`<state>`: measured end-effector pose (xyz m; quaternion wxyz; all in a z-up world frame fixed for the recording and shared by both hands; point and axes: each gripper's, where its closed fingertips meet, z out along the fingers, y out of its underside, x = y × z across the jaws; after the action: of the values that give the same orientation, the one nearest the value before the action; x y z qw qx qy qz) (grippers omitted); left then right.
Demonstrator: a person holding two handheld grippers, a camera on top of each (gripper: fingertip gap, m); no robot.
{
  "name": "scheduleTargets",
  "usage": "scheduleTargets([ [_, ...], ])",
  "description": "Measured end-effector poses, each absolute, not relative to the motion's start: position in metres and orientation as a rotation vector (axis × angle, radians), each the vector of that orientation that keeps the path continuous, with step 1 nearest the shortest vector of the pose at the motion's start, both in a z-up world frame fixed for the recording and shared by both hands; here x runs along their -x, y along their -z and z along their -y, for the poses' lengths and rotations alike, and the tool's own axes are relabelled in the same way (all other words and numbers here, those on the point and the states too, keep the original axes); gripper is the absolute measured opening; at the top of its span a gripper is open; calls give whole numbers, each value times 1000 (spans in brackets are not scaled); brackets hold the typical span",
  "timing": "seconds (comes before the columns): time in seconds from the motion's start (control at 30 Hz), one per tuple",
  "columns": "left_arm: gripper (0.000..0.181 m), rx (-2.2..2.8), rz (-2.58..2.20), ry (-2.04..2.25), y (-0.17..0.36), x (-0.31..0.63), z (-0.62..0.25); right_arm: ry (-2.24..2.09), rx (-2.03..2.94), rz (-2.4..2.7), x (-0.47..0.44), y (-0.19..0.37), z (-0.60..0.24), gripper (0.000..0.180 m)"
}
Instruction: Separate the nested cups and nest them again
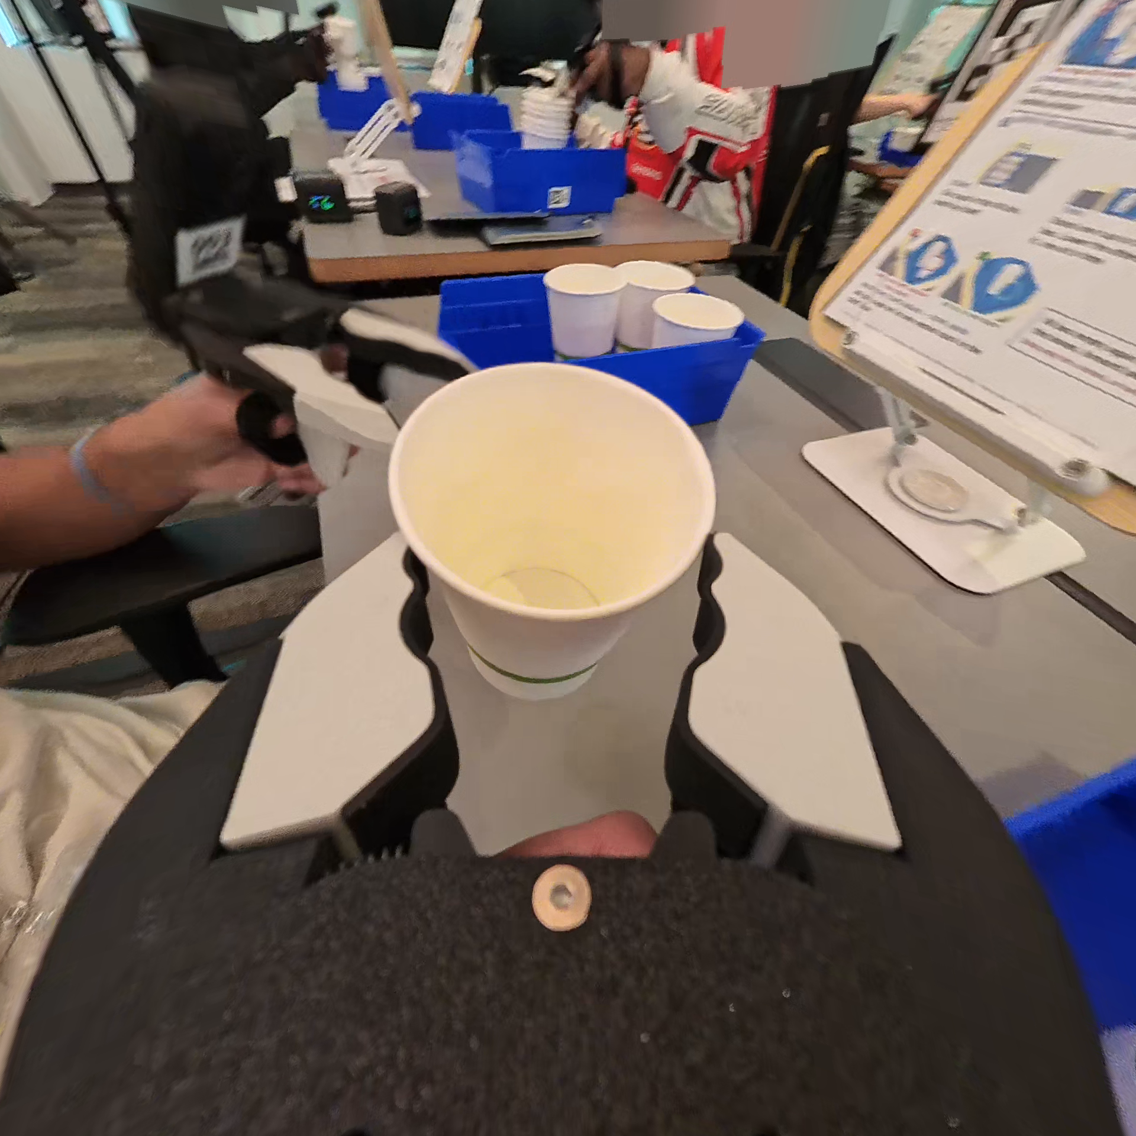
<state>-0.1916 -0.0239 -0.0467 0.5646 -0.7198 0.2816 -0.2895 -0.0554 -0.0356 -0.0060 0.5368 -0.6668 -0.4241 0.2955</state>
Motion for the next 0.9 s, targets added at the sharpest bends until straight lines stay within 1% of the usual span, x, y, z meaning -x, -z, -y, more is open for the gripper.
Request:
scheduleTargets([
  [0.07,87,1749,-474,596,70,216,20,-640,1598,922,44,4,29,85],
  [0.13,87,1762,-417,604,82,221,24,-498,1615,782,19,-9,11,85],
  [0.27,82,1728,-470,547,89,215,29,-116,1669,391,-83,-54,-35,85],
  [0.37,82,1730,-528,525,95,206,31,23,1763,213,-150,-61,-65,85],
  [0.53,81,1784,-589,551,110,193,36,92,1928,69,-202,-23,-113,85],
  [0.63,80,1781,-626,538,111,190,38,82,2006,61,-207,5,-128,85],
  [0.73,75,1763,-642,520,108,191,39,79,2061,57,-210,29,-133,86],
  [0.8,71,1762,-648,506,108,194,38,59,2085,80,-207,41,-133,87],
  [0.9,71,1773,-641,528,110,195,36,56,2108,115,-207,53,-129,87],
])
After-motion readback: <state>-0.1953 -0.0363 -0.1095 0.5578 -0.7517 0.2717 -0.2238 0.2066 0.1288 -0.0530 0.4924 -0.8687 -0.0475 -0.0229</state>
